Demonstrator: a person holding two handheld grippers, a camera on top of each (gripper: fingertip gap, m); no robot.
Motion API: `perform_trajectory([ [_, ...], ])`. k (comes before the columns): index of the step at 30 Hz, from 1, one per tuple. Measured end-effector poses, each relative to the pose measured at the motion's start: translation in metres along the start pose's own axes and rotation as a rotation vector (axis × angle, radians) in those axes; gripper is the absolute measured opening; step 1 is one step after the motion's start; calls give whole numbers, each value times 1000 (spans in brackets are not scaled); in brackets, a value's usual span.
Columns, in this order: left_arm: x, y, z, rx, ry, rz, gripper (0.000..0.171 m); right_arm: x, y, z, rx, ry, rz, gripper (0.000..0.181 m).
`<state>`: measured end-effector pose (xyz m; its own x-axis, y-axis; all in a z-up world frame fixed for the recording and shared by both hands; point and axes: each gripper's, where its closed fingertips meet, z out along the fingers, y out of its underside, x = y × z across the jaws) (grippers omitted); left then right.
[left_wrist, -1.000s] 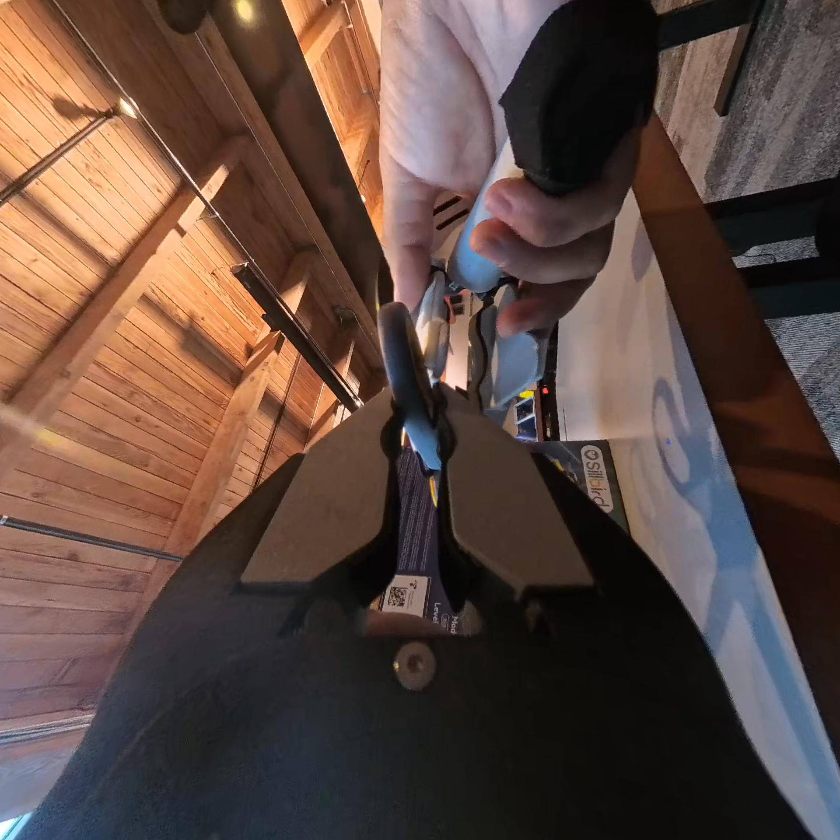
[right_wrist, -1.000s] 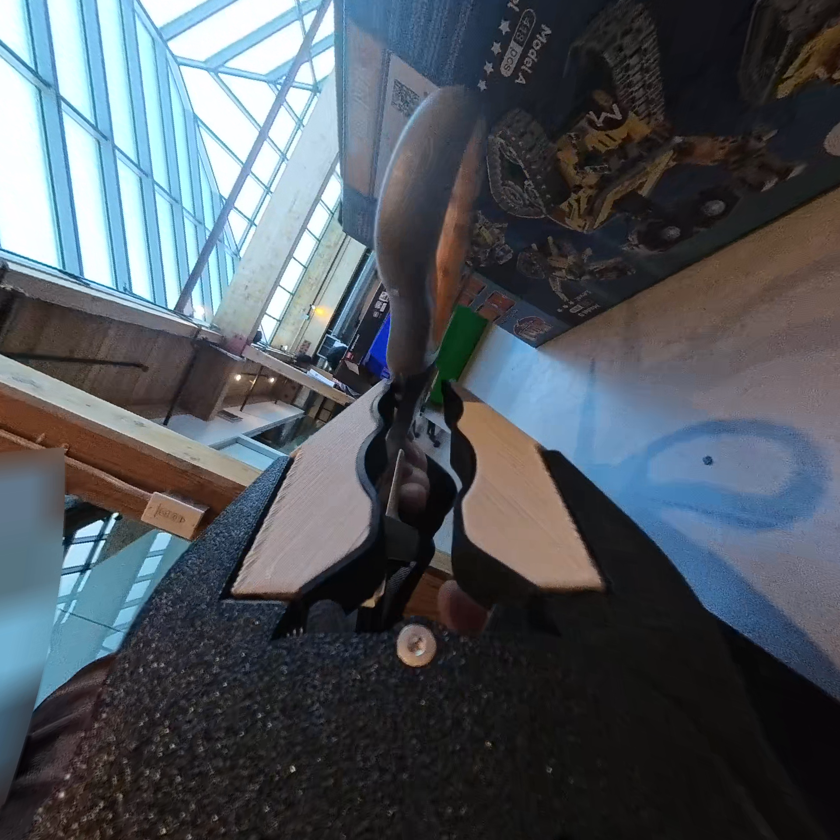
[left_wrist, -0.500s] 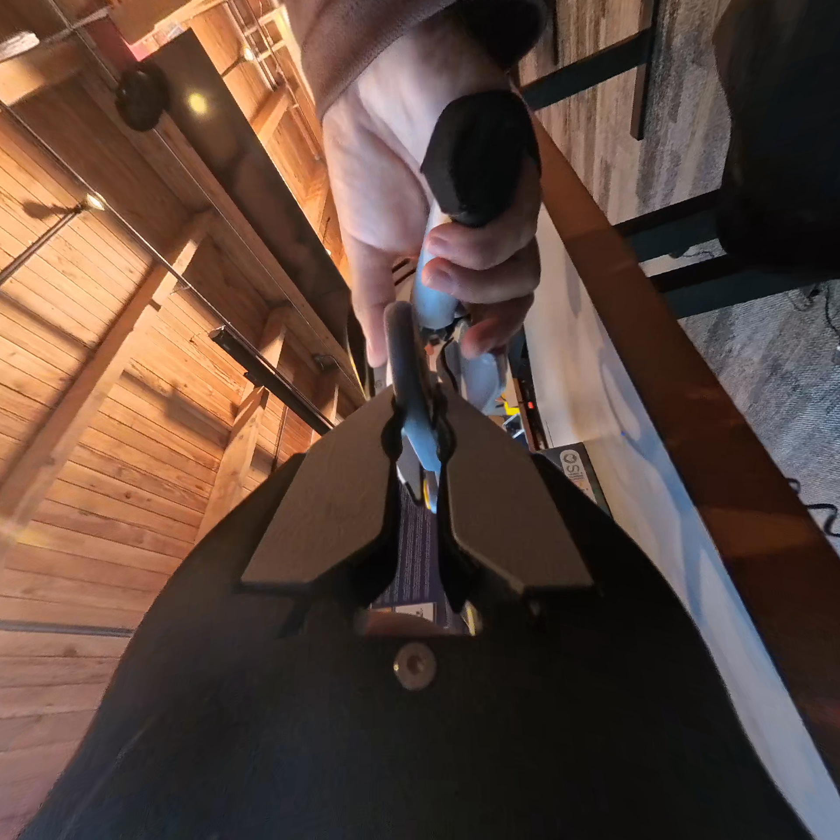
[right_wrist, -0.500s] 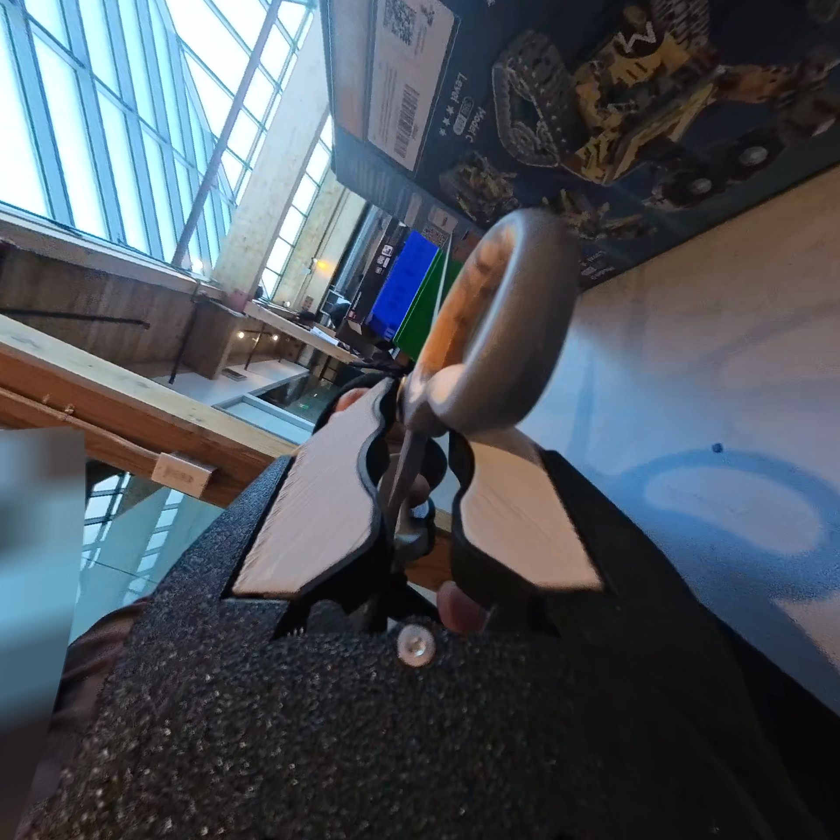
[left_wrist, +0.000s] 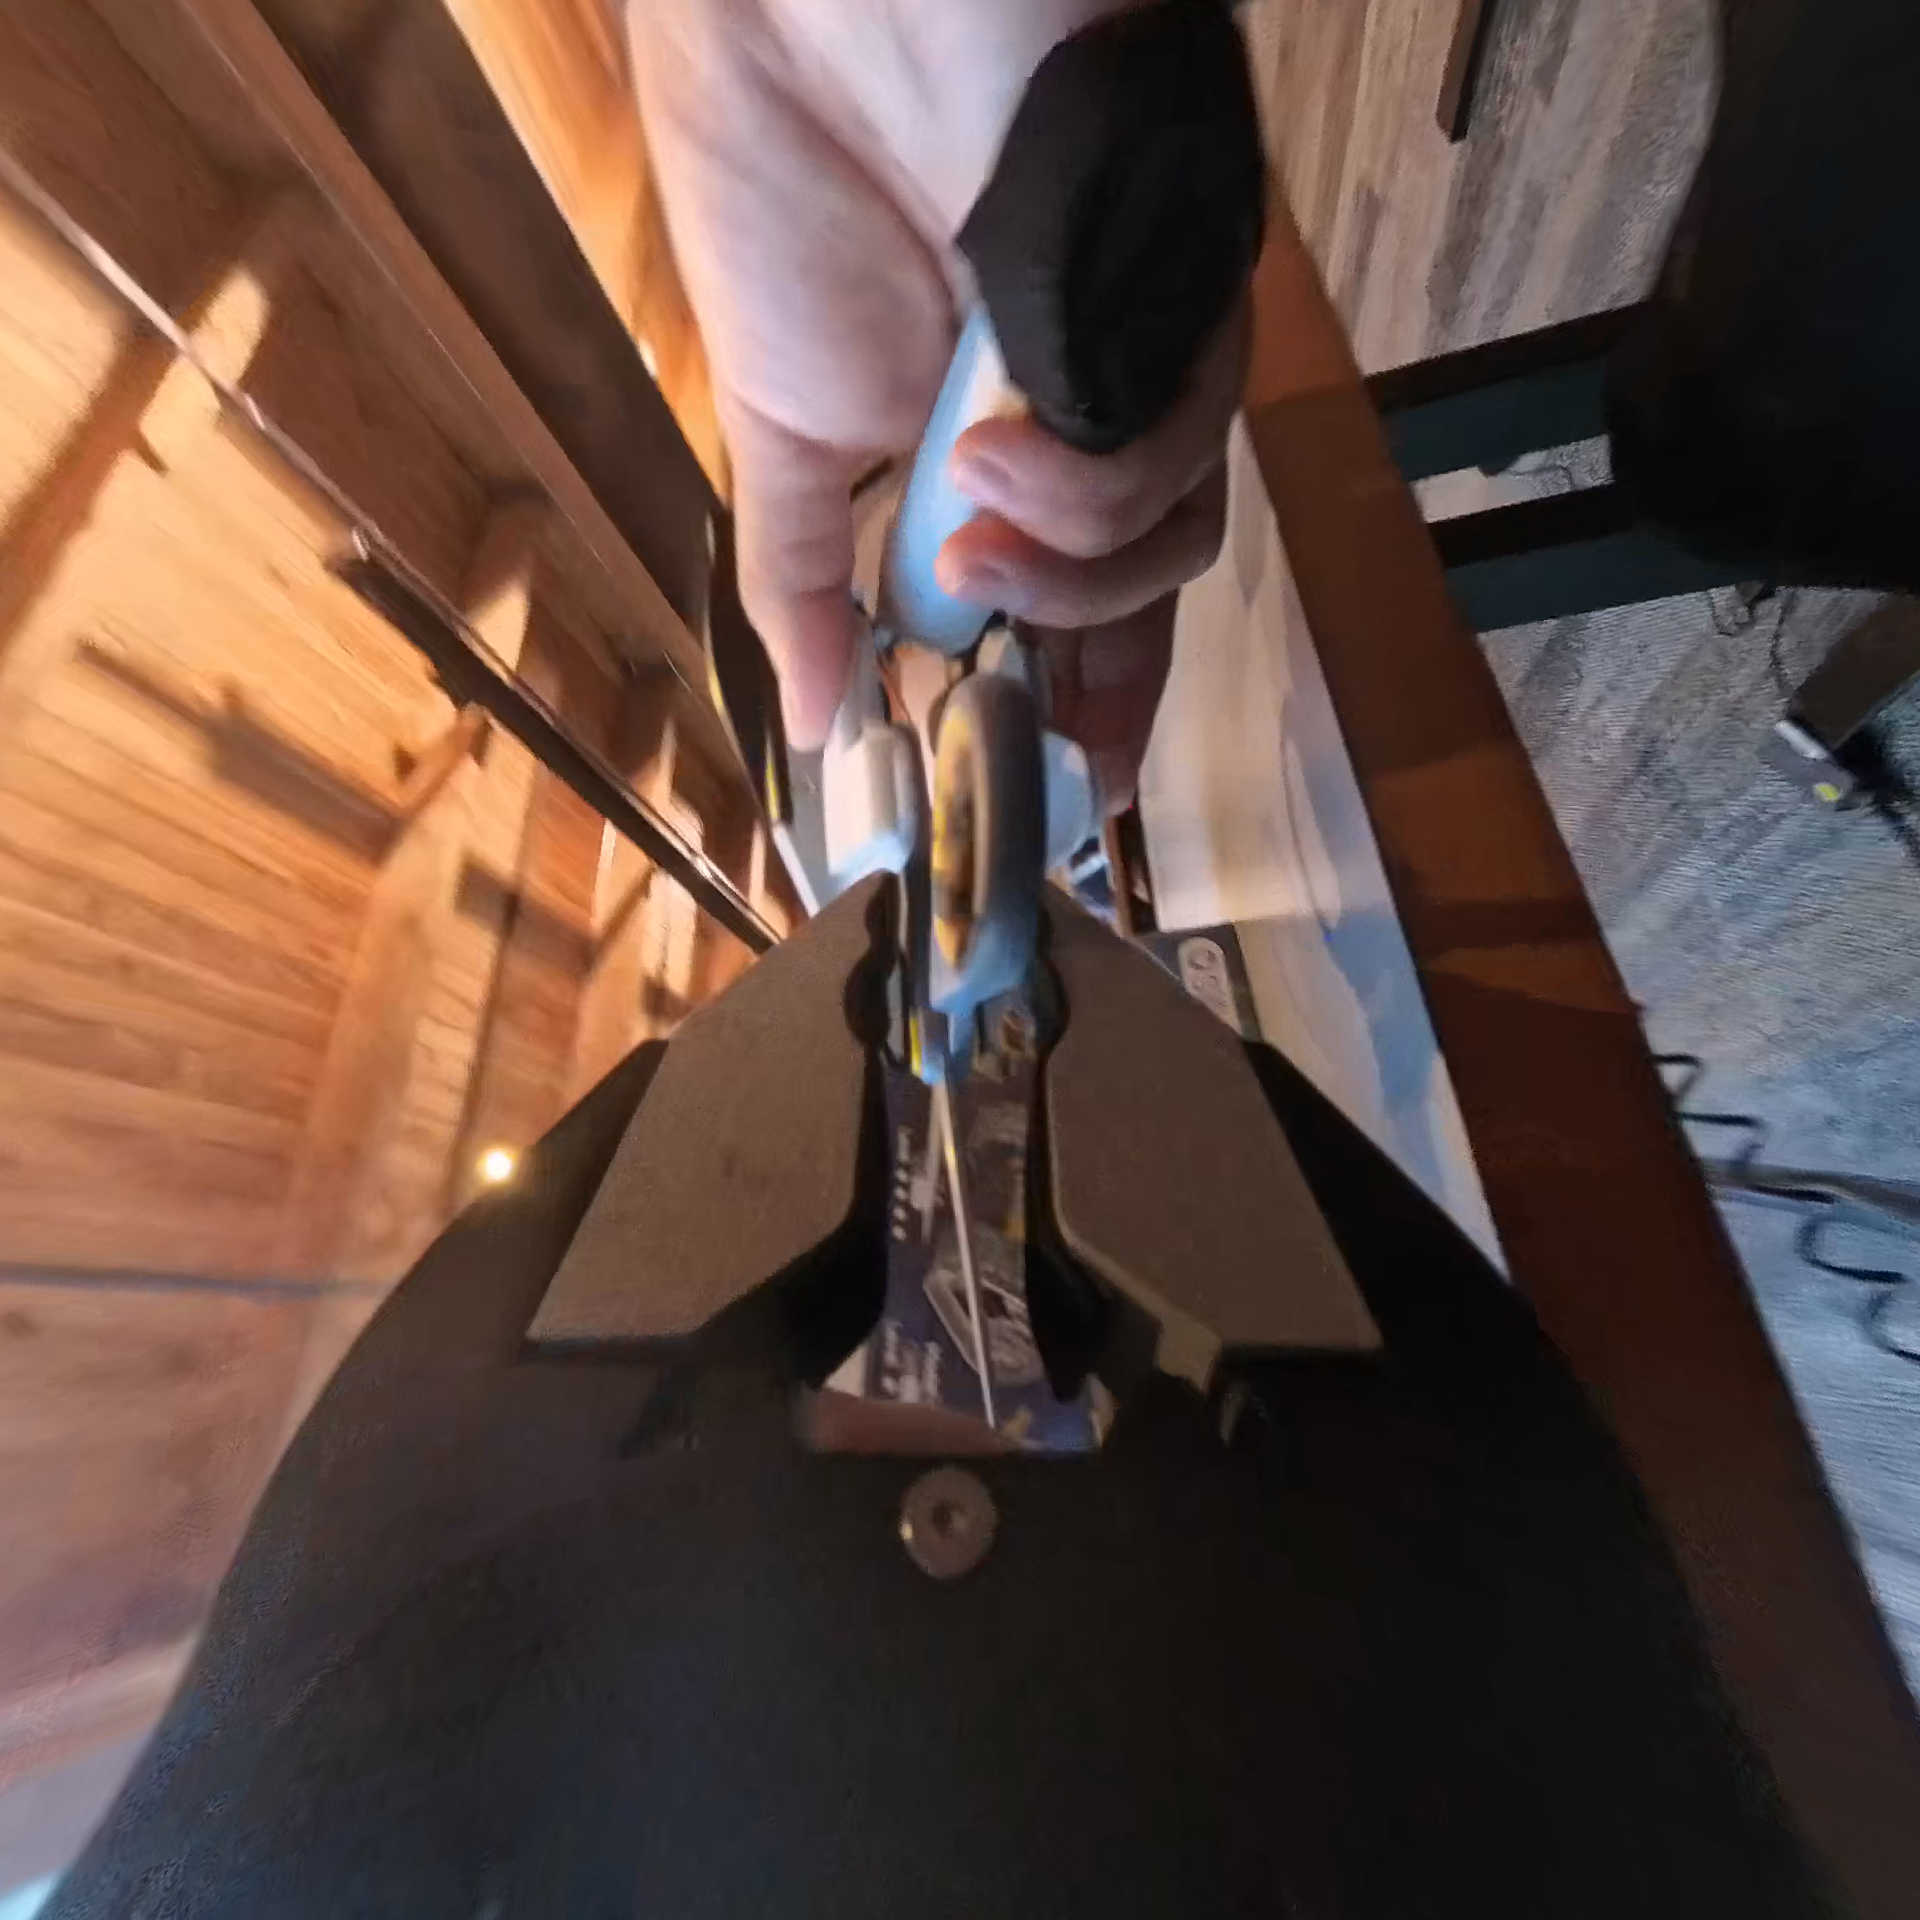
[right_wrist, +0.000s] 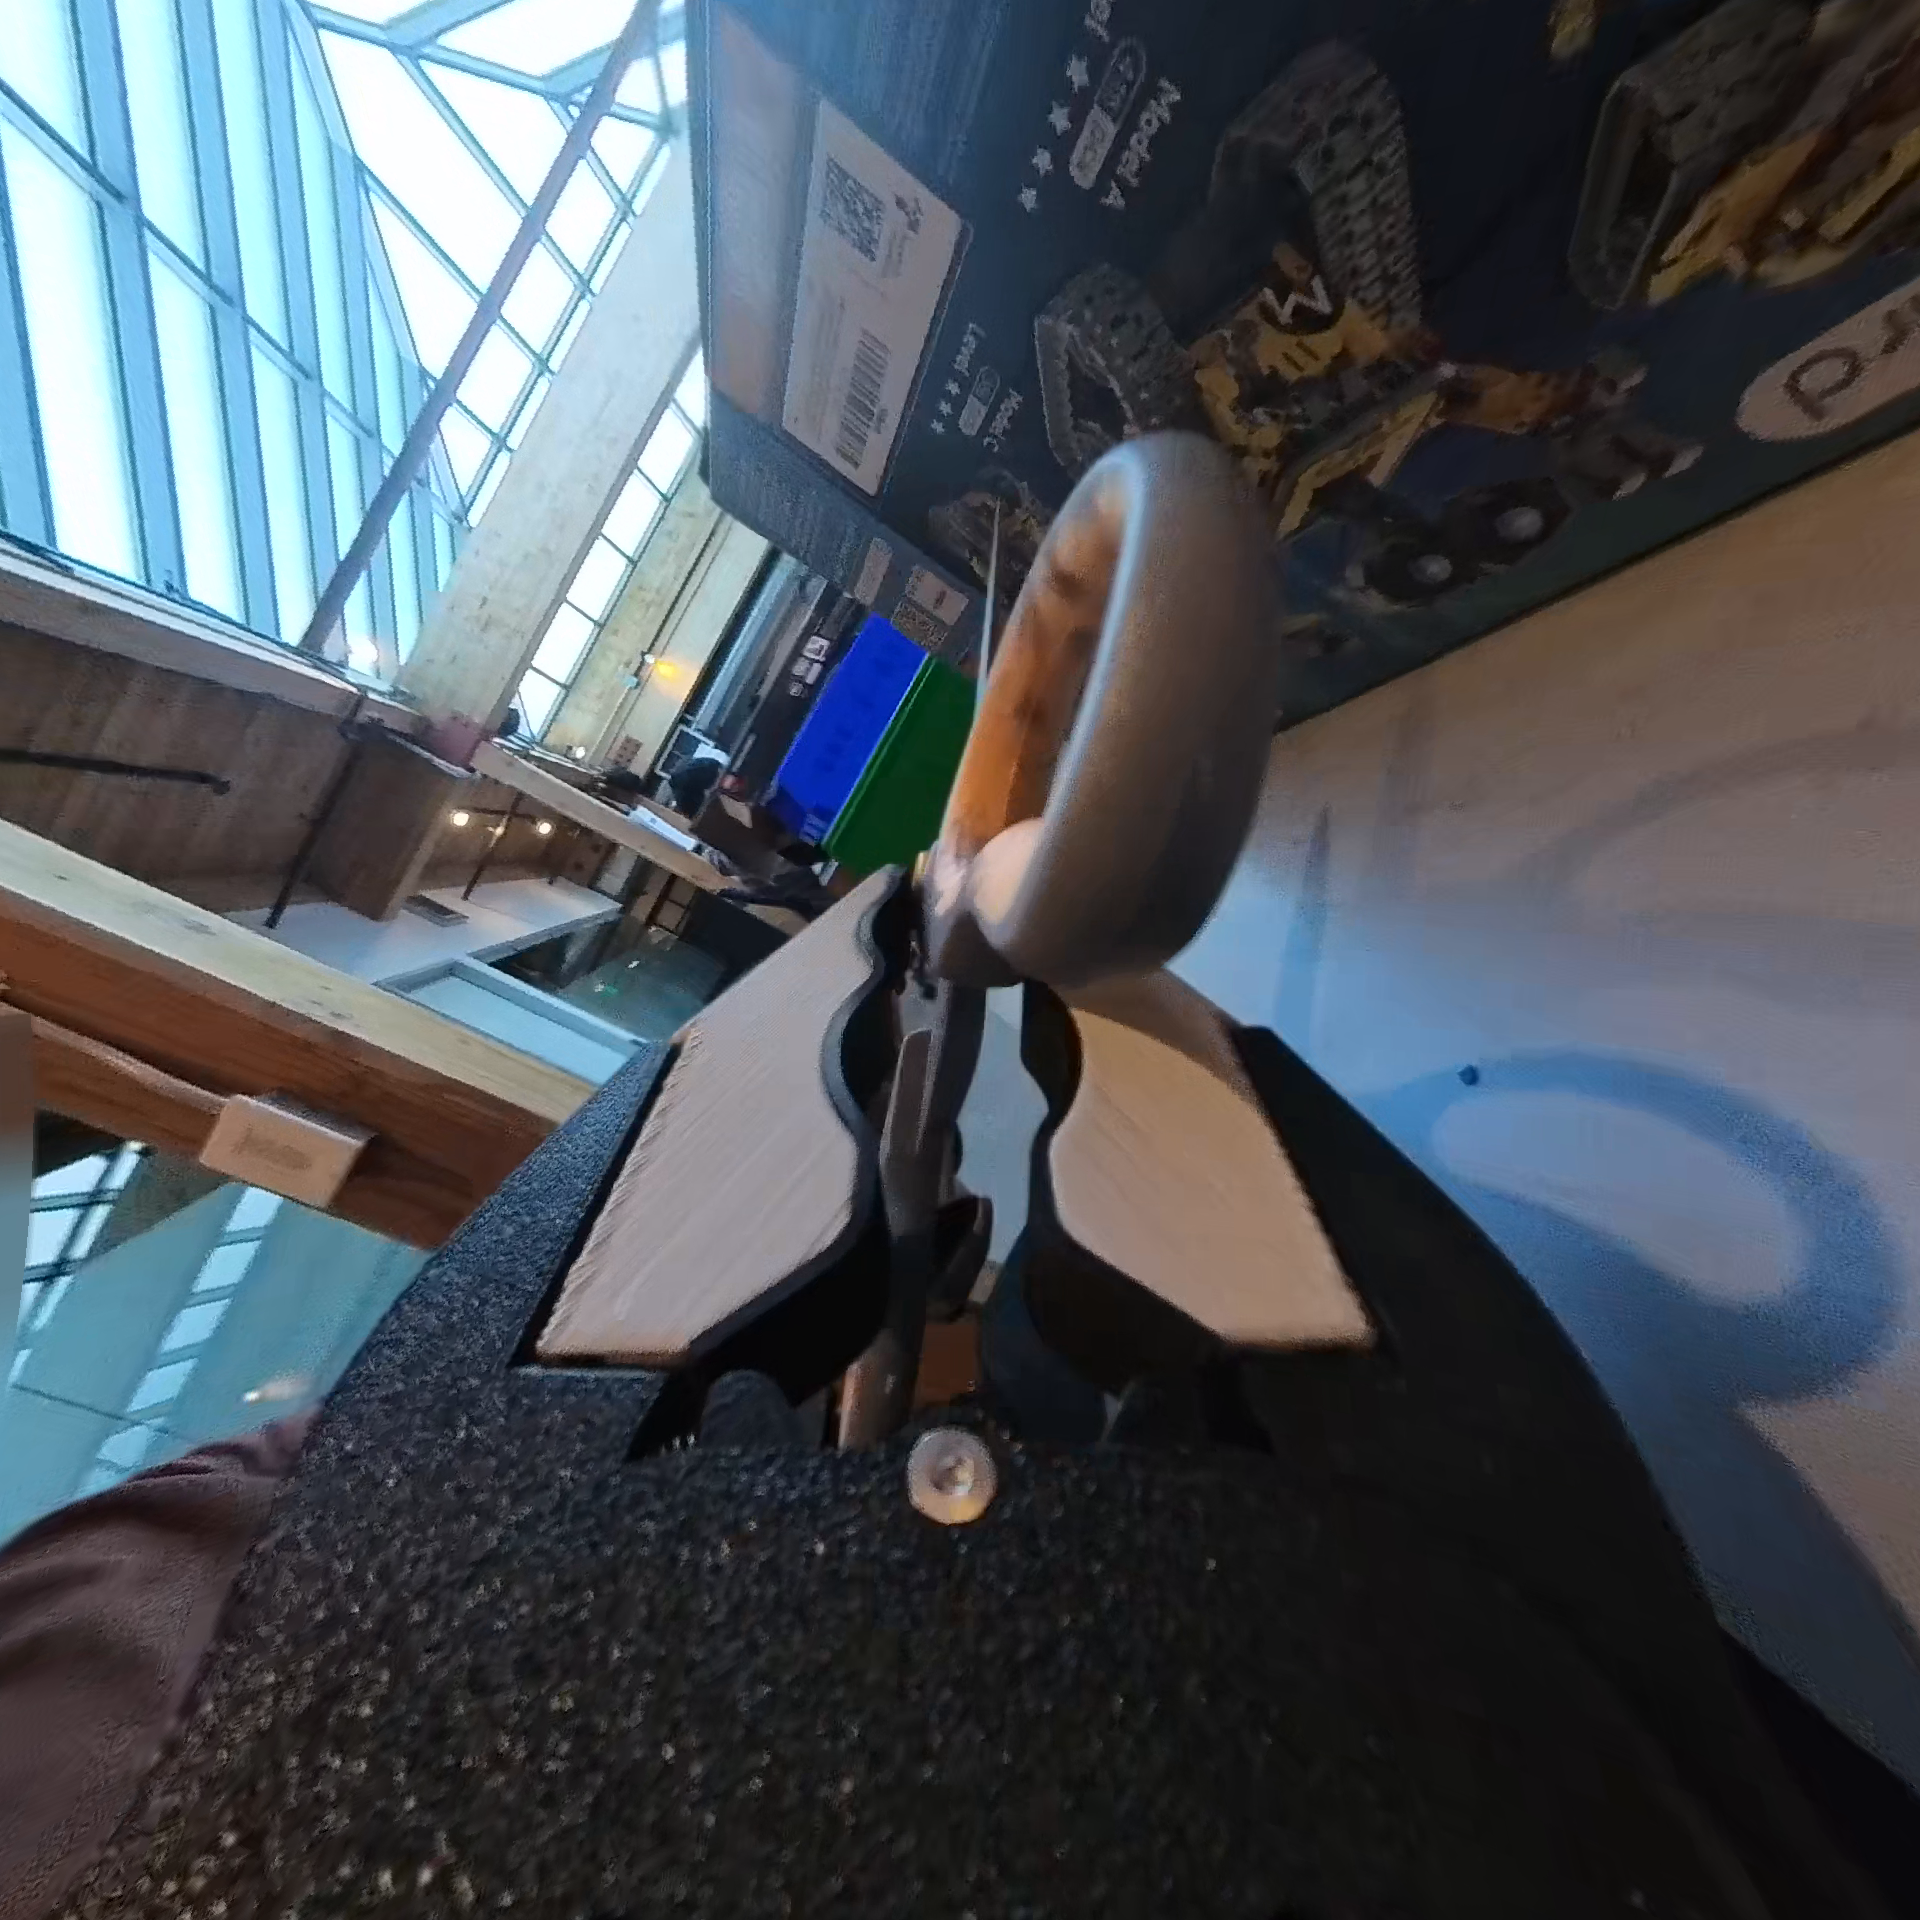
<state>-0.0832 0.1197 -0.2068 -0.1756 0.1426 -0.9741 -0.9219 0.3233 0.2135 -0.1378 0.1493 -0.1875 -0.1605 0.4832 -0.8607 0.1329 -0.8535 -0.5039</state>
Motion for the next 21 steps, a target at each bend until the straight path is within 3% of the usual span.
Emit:
perform_trajectory([
  [4, -6, 14, -4, -136, 67, -329, 52, -6, -19, -9, 39, 63, -151, 15],
  [9, -33, 42, -28, -214, 90, -623, 53, -9, -50, -21, 85, 124, -276, 15],
  [14, -69, 117, -59, -407, 47, -694, 54, -13, -88, -30, 144, 231, -422, 15],
  [17, -87, 168, -77, -523, 40, -726, 64, -26, -109, -34, 204, 170, -353, 15],
  [21, -101, 226, -93, -587, 49, -849, 82, -24, -122, -37, 206, 170, -269, 15],
])
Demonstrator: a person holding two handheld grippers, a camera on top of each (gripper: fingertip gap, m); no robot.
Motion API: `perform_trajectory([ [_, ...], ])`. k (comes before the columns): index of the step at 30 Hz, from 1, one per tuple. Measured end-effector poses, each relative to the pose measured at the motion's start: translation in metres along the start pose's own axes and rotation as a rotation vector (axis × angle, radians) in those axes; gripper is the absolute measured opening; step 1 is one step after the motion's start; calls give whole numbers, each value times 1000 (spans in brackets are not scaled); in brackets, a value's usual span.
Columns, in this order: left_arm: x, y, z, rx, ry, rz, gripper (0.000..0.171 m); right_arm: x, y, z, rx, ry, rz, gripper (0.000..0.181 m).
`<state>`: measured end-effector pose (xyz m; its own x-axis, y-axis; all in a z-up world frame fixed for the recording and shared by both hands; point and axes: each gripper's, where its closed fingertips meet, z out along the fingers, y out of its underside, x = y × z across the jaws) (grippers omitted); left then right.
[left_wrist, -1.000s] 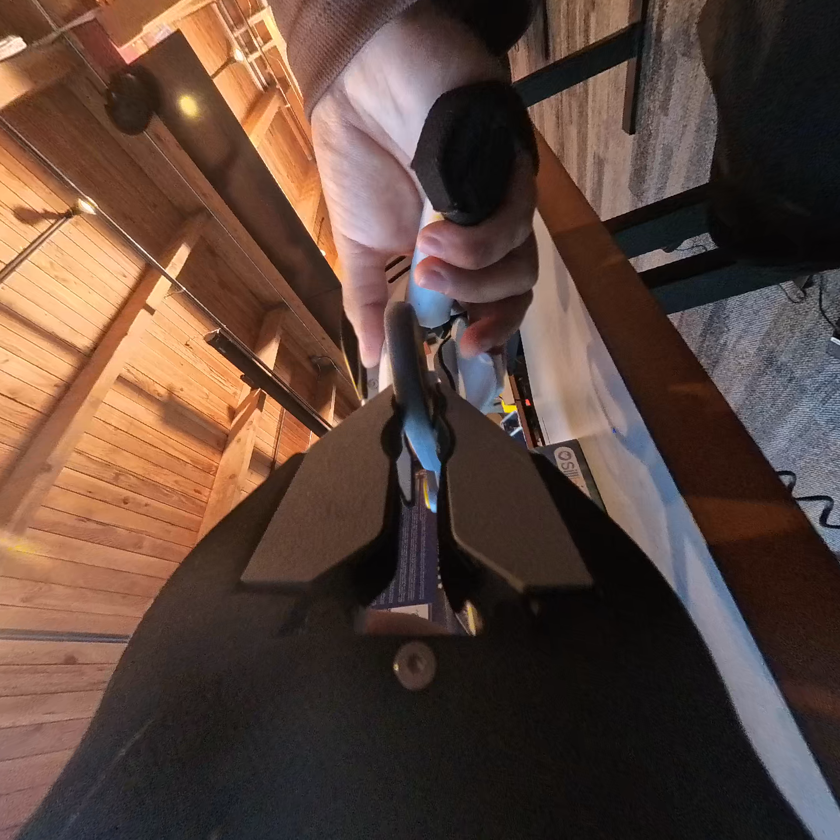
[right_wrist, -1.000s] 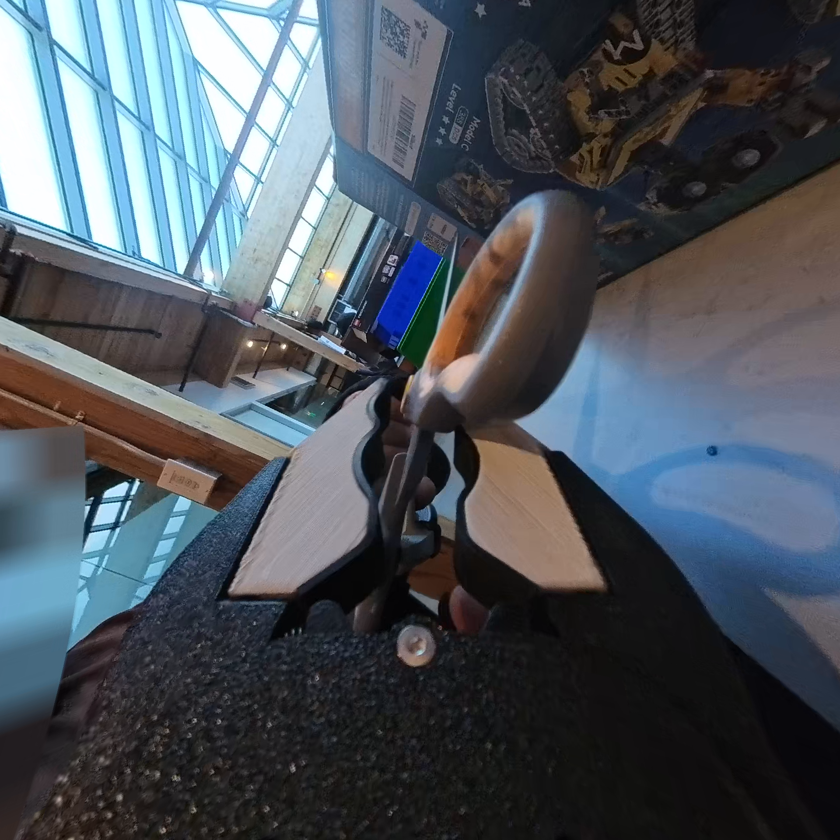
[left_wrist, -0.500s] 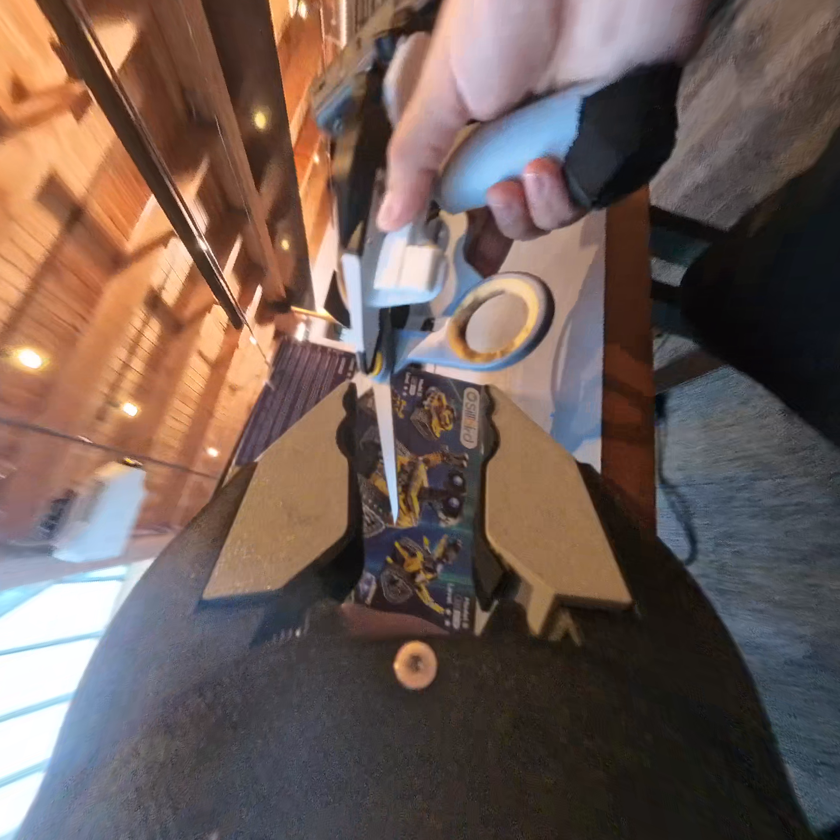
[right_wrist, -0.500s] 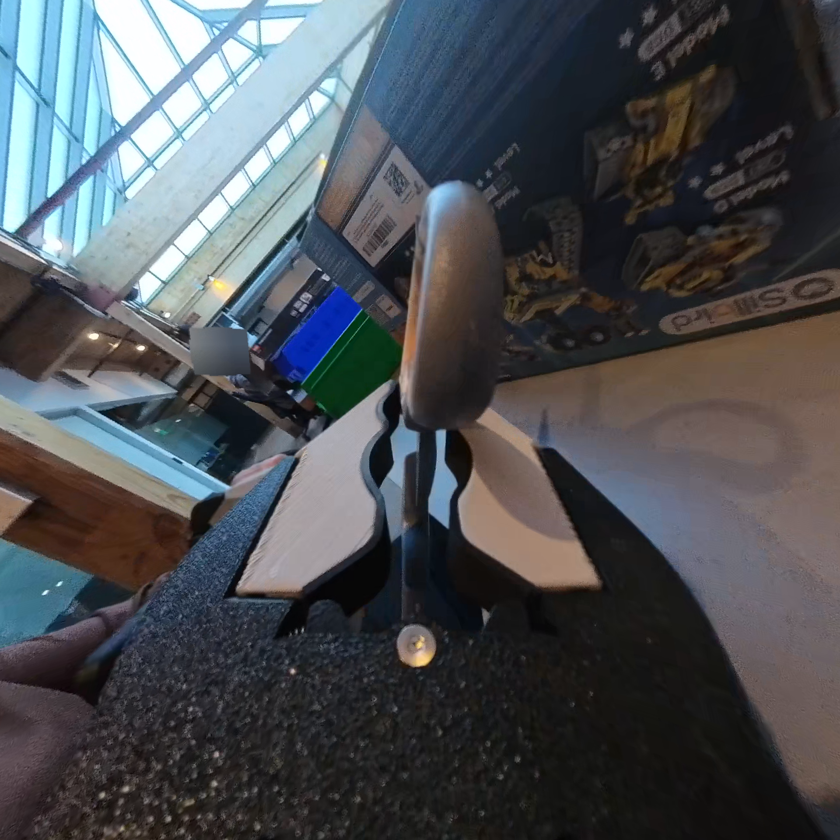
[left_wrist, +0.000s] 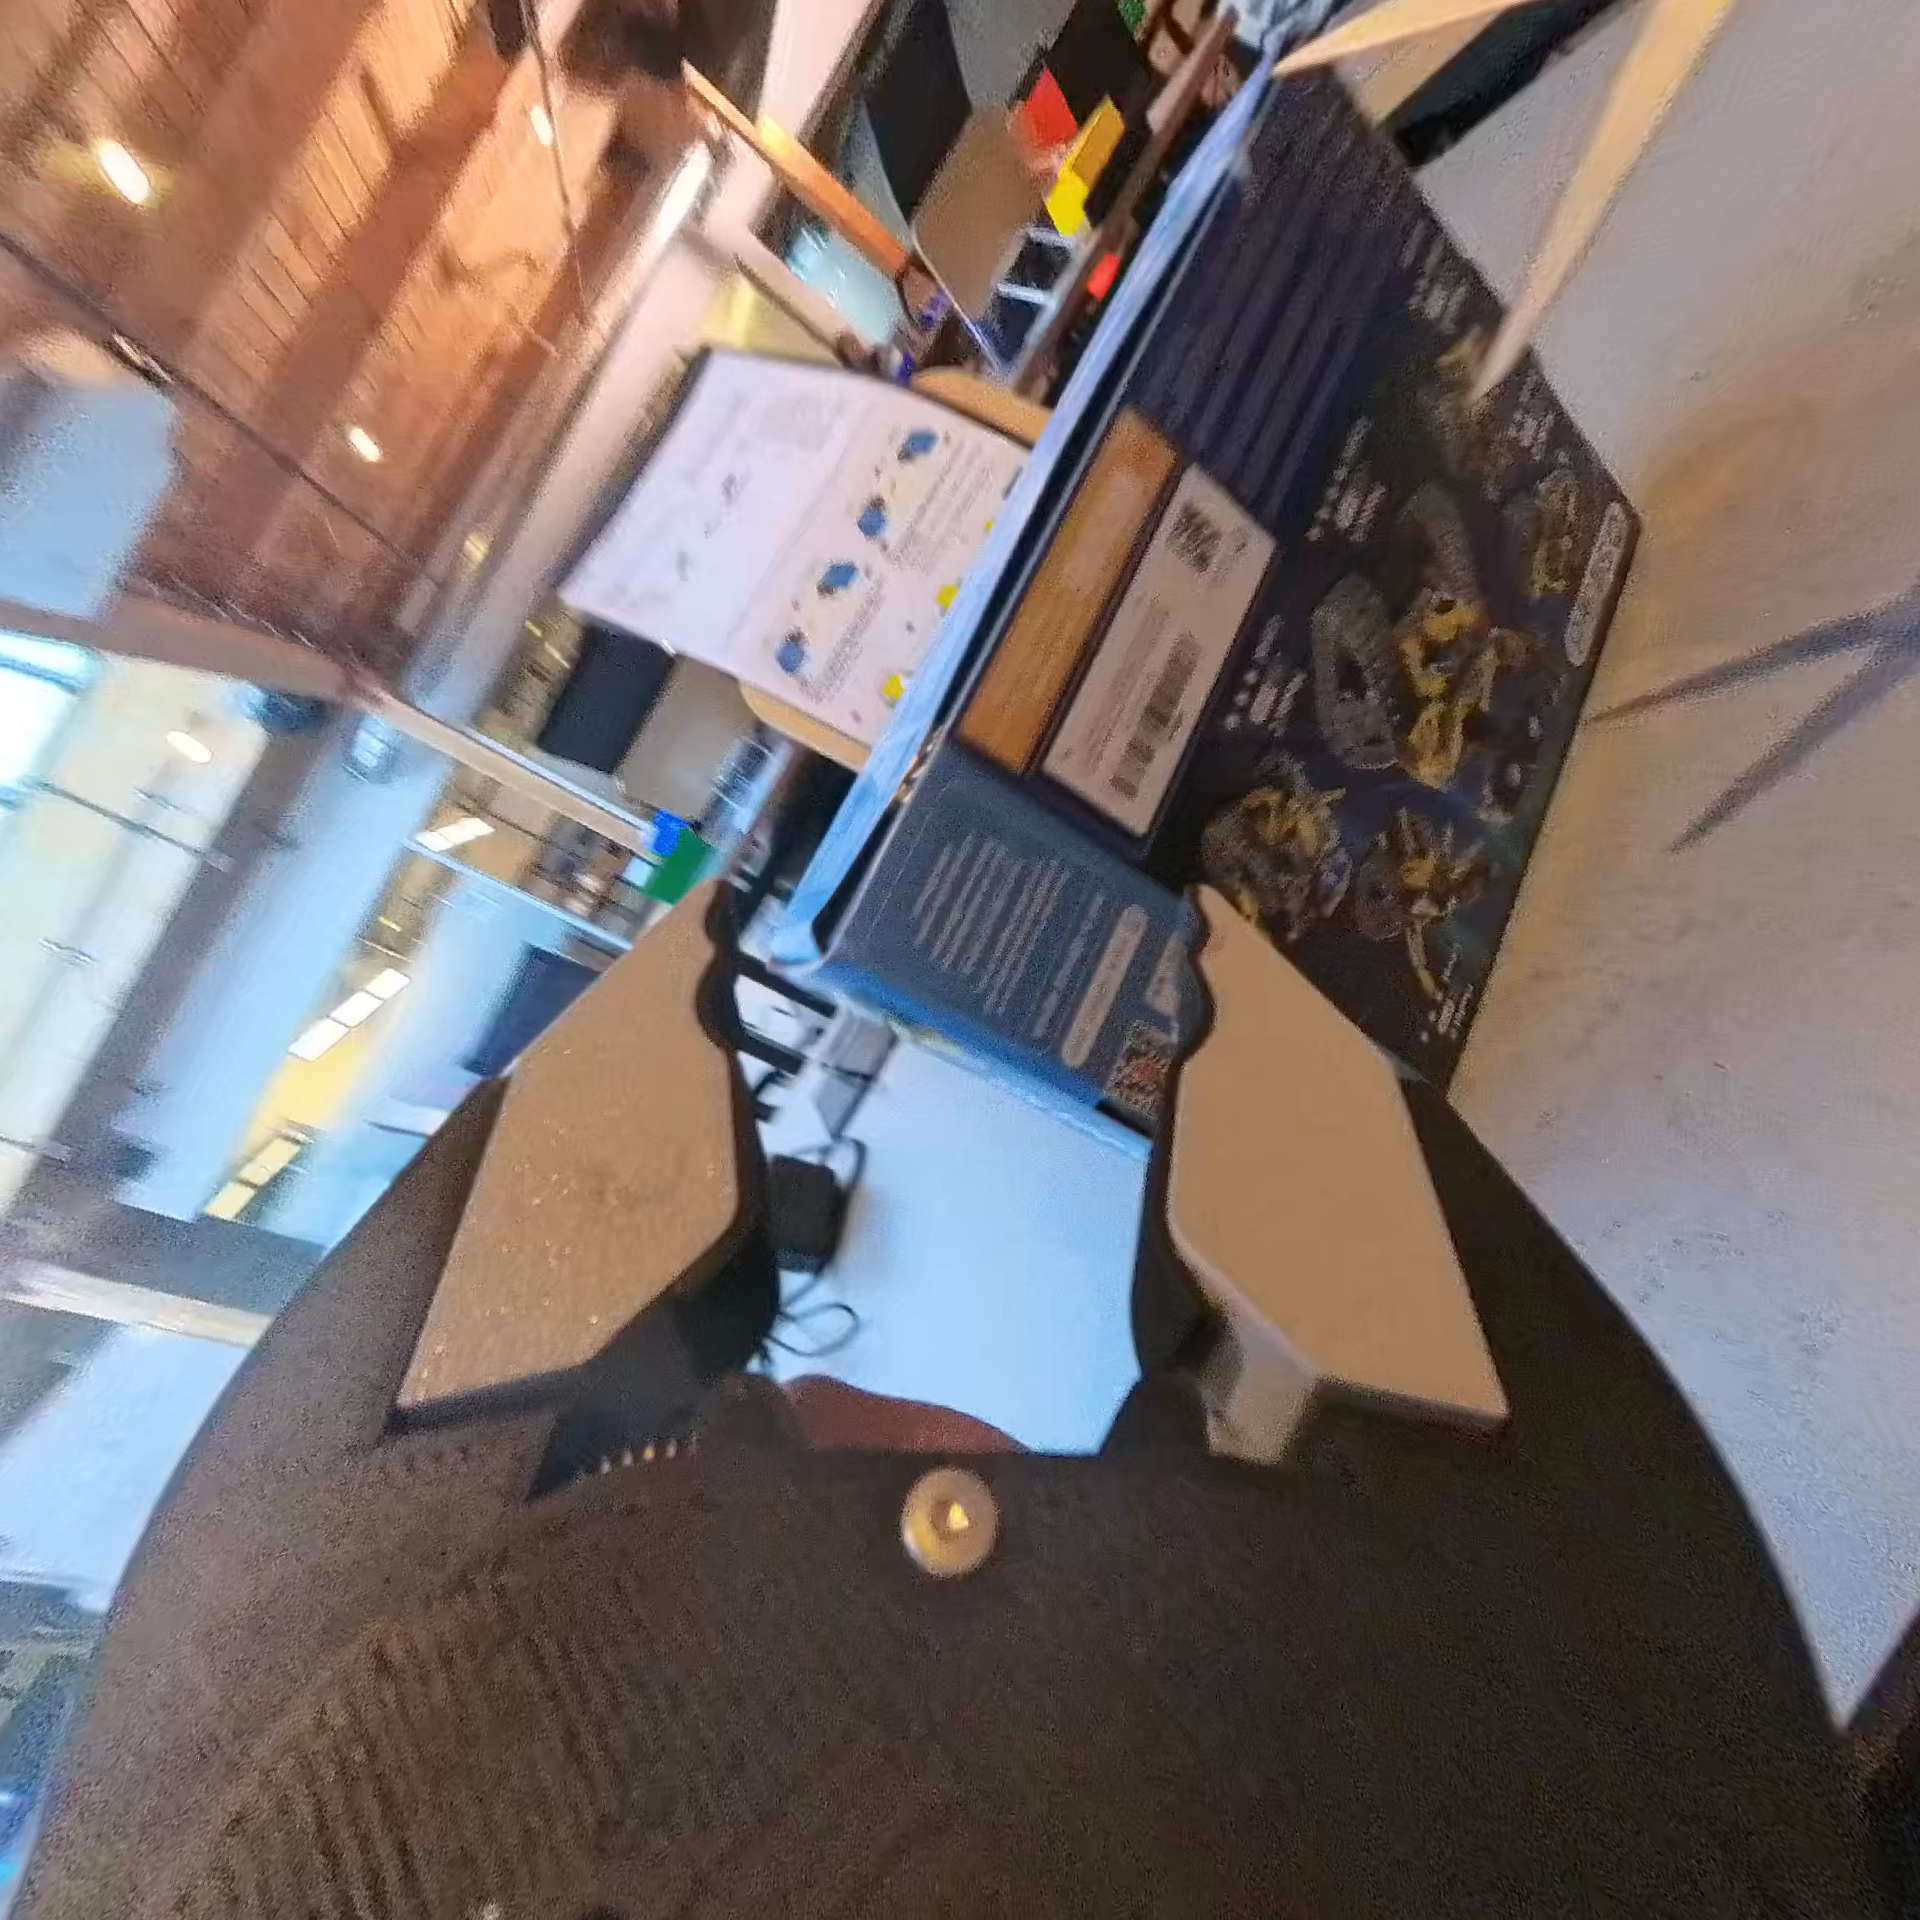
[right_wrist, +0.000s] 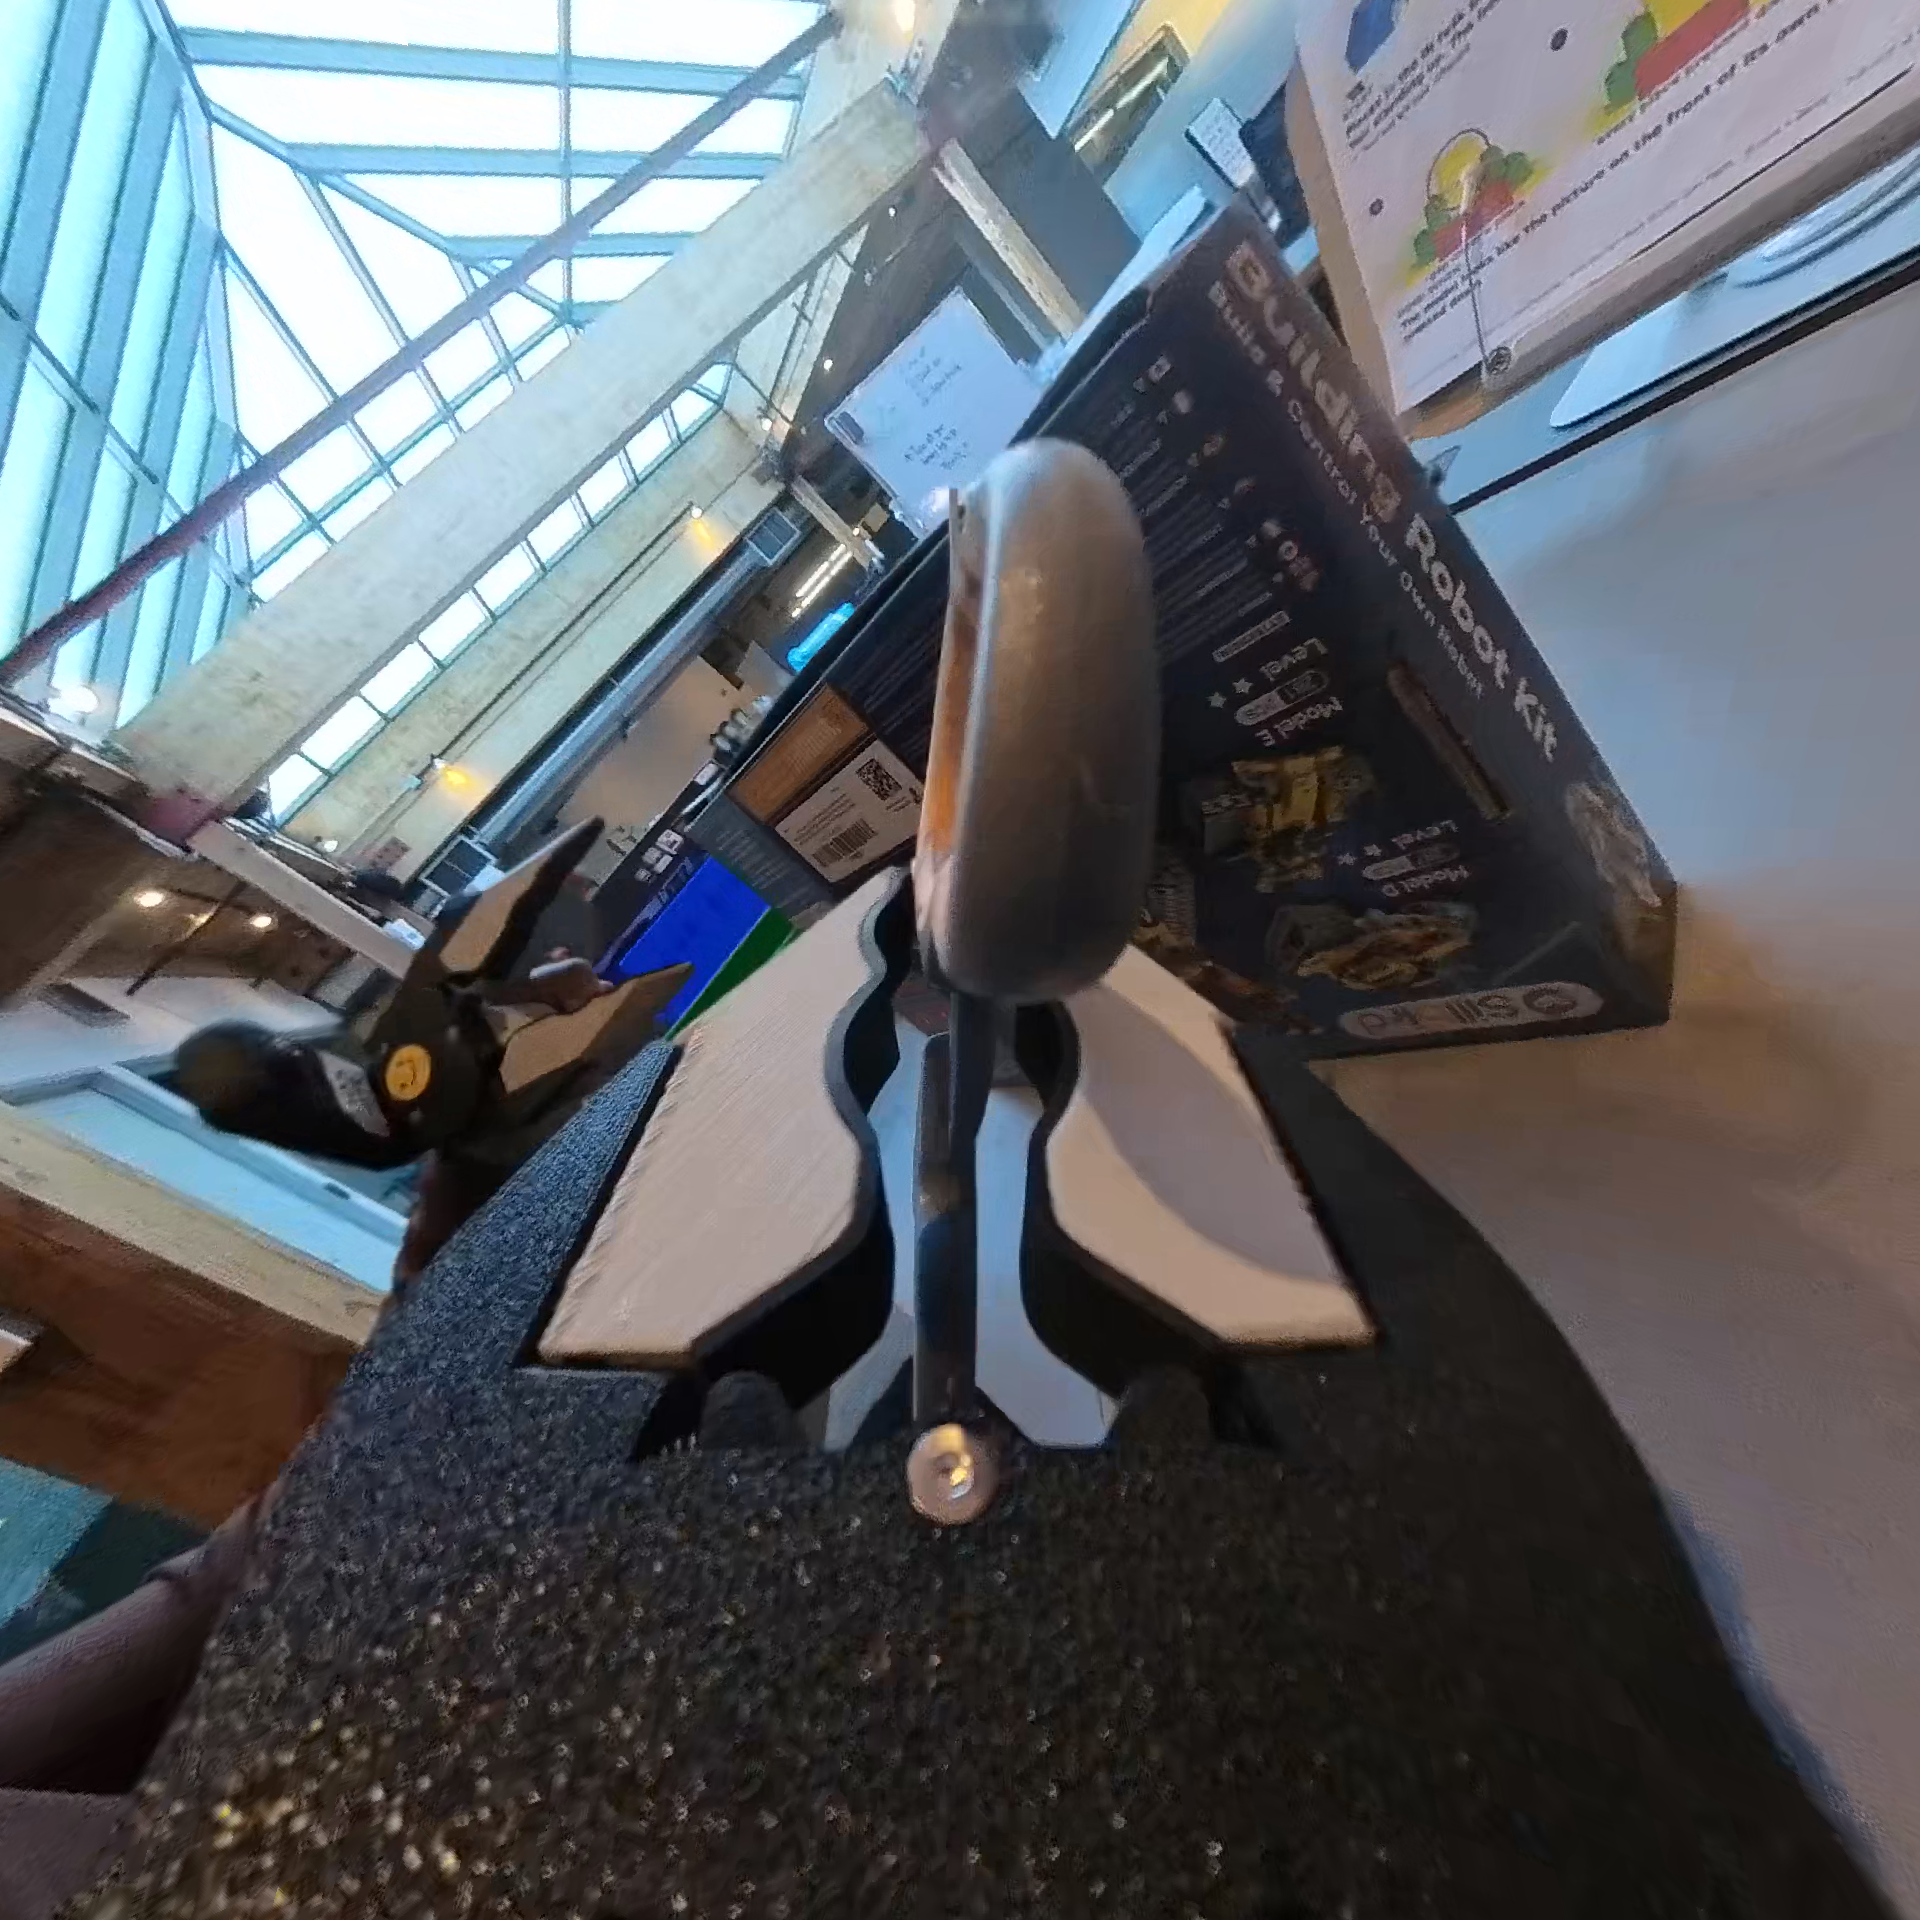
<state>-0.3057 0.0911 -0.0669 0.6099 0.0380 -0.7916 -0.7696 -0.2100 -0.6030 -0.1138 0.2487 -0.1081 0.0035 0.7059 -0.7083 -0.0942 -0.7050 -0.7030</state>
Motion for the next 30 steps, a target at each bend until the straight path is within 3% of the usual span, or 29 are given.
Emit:
perform_trajectory([
  [2, -17, 22, 13, -64, 54, -116, 98, 1, -1, 1, -19, -24, 70, 15],
  [8, -30, 65, 55, -92, 235, -334, 113, 5, -11, -4, -53, -58, 224, 15],
  [16, 5, 63, 83, 41, 476, -636, 110, 5, -19, -2, -121, -48, 285, 15],
  [19, 24, 70, 90, 56, 551, -675, 112, 4, -24, -1, -122, -49, 308, 14],
  [23, 57, 73, 93, 63, 660, -652, 96, 5, -25, -2, -136, -28, 296, 14],
  [25, 59, 74, 97, 79, 615, -640, 100, 5, -25, -2, -136, -24, 293, 14],
  [27, 58, 72, 96, 97, 605, -676, 96, 3, -25, -4, -132, -1, 220, 14],
  [30, 59, 71, 93, 111, 597, -683, 93, -7, -22, -8, -183, 106, -137, 15],
])
